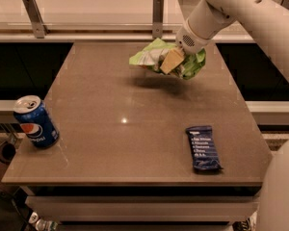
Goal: Move green rice chip bag near pepsi can
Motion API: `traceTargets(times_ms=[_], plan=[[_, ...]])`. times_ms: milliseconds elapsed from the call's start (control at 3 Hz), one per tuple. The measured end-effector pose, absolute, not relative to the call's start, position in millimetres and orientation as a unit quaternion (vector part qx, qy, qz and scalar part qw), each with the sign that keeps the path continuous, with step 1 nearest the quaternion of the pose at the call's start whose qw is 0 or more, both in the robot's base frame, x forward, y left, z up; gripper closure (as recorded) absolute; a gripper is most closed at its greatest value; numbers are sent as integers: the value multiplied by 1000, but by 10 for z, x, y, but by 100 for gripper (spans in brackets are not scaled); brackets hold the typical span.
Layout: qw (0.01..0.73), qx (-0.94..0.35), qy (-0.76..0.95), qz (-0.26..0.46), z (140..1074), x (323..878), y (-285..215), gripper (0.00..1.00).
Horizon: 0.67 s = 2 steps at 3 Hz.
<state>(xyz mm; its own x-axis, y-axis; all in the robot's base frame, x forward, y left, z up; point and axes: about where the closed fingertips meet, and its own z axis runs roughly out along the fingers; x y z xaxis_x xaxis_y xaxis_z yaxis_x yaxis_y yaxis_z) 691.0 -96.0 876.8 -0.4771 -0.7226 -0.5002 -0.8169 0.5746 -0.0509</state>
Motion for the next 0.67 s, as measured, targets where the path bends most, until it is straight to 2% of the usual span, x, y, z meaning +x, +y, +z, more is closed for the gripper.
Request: traceTargets(times_ms=[667], plan=[[245, -492, 831, 86, 8970, 6292, -582, 100]])
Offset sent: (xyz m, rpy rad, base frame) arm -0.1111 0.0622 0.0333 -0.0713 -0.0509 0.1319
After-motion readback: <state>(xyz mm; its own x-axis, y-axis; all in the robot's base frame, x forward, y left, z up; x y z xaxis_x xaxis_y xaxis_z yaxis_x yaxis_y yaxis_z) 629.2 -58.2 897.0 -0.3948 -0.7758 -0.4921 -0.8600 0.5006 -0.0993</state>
